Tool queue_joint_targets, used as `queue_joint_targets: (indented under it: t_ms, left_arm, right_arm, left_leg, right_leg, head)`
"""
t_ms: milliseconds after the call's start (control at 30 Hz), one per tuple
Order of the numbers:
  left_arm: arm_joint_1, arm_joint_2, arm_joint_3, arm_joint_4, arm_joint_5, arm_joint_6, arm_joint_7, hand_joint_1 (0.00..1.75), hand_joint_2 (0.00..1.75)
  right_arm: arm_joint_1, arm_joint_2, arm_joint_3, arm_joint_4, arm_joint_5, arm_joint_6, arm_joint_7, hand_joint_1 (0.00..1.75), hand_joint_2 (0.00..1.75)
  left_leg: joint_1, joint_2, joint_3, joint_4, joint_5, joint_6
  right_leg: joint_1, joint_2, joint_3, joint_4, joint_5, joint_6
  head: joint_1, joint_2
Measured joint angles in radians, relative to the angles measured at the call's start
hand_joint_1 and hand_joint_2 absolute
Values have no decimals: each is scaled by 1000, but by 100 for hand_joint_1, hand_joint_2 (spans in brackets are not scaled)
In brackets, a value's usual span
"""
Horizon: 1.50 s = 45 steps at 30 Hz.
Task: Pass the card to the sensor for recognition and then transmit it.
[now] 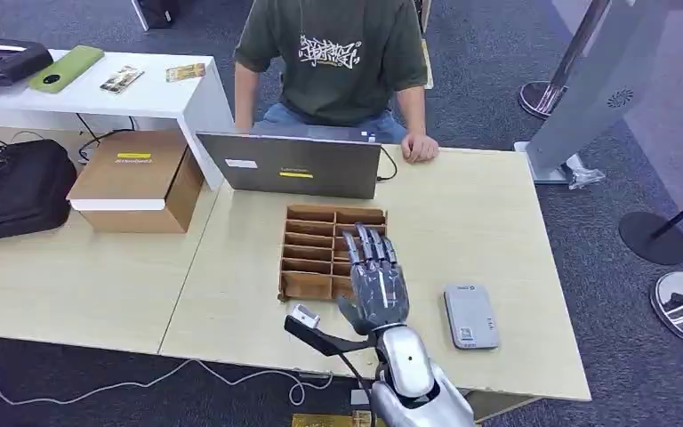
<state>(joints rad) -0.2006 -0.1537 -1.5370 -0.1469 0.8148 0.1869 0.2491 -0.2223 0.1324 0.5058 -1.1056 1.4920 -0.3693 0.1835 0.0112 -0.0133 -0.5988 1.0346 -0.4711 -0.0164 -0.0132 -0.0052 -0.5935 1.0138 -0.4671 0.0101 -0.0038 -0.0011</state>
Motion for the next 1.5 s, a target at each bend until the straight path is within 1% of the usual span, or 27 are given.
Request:
queue_joint_targets:
  t_ms: [100,167,367,500,667,933,1233,1500]
  left_arm:
    - [0,2,-2,0,7,1,-1,0,0]
    - [0,4,-2,0,14,1,-1,0,0]
    - [1,9,-3,0,30,2,-1,0,0]
    - [2,12,-3,0,37,3,-1,0,0]
    - [2,15,-3,0,46,8,-5,0,0]
    - [3,16,-3,0,59,18,-16,0,0]
    - [5,16,-3,0,56,21,-18,0,0]
    - [5,16,-3,0,52,22,-18,0,0]
  right_arm:
    - [-18,0,6,18,-22,23,-8,0,175]
    - [-31,-2,16,28,-40,68,-10,0,175]
    - [-53,-15,41,45,-66,159,2,0,175]
    - [-62,-29,53,41,-67,188,8,0,175]
    - [-76,-50,73,31,-91,209,-6,0,175]
    - [-99,-68,111,29,-121,218,-13,0,175]
    - [-110,-103,114,35,-117,223,42,0,175]
    - [-91,-136,88,42,-113,224,67,0,175]
  left_leg:
    - [0,0,0,0,0,0]
    - [0,0,0,0,0,0]
    - [0,0,0,0,0,0]
    - [0,0,0,0,0,0]
    - [0,0,0,0,0,0]
    - [0,0,0,0,0,0]
    - [0,0,0,0,0,0]
    - [0,0,0,0,0,0]
  right_leg:
    - [0,0,0,0,0,0]
    - [0,0,0,0,0,0]
    - [0,0,0,0,0,0]
    - [0,0,0,0,0,0]
    - [0,0,0,0,0,0]
    - [0,0,0,0,0,0]
    - [0,0,0,0,0,0]
    - [0,0,0,0,0,0]
  head:
    - [0,0]
    - [0,0]
    - [0,0]
    - [0,0]
    - [0,0]
    - [0,0]
    - [0,0]
    - [0,0]
